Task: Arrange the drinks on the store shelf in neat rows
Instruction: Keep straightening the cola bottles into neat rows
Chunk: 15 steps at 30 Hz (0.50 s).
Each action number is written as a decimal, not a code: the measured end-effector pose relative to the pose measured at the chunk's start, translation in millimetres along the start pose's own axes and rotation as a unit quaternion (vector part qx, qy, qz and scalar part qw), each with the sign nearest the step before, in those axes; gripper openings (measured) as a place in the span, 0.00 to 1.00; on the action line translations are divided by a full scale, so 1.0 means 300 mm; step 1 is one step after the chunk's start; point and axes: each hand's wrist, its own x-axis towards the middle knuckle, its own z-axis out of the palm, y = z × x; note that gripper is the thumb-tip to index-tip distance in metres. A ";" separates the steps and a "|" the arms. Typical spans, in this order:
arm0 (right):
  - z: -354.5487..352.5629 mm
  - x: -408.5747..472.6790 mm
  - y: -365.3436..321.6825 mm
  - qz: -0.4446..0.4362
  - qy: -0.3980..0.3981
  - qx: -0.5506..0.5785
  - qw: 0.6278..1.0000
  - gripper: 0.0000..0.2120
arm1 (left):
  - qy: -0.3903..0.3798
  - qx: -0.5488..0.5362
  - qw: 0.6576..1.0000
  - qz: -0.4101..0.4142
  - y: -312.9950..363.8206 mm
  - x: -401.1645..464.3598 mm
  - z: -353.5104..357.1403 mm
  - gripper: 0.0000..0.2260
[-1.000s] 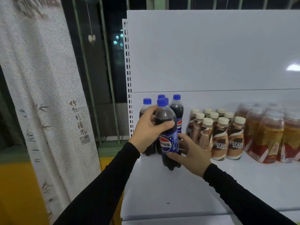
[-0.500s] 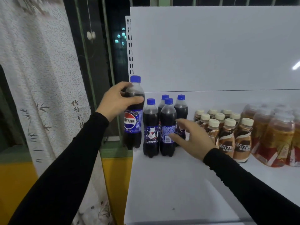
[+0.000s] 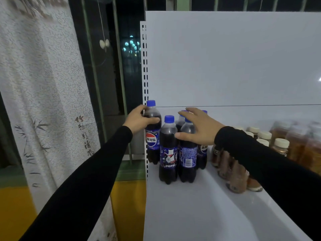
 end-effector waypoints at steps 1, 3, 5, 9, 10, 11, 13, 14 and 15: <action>0.004 0.003 0.005 0.002 -0.011 -0.001 1.000 0.44 | -0.013 -0.009 1.000 -0.004 -0.008 0.003 0.015 0.25; 0.010 0.004 0.010 -0.001 -0.019 0.000 1.000 0.44 | -0.034 -0.017 0.999 -0.007 -0.026 0.007 0.045 0.28; 0.010 0.001 0.010 -0.006 -0.021 -0.001 1.000 0.43 | -0.042 -0.019 0.999 -0.007 -0.046 0.014 0.074 0.28; 0.009 0.002 0.011 -0.008 -0.024 0.000 1.000 0.44 | -0.037 -0.019 0.999 -0.012 -0.068 0.026 0.093 0.28; 0.011 0.002 0.012 -0.008 -0.023 0.002 1.000 0.44 | -0.039 -0.015 0.999 -0.017 -0.068 0.028 0.091 0.29; 0.014 0.004 0.013 -0.008 -0.022 0.004 1.000 0.44 | -0.043 -0.011 0.999 -0.022 -0.065 0.027 0.092 0.29; 0.020 0.005 0.013 -0.008 -0.018 0.008 1.000 0.44 | -0.054 -0.011 0.998 -0.030 -0.062 0.024 0.093 0.28; 0.022 0.006 0.014 -0.007 -0.018 0.010 1.000 0.44 | -0.060 -0.012 0.998 -0.032 -0.059 0.026 0.096 0.26; 0.023 0.006 0.015 -0.006 -0.018 0.013 1.000 0.44 | -0.066 -0.011 0.997 -0.034 -0.054 0.029 0.098 0.23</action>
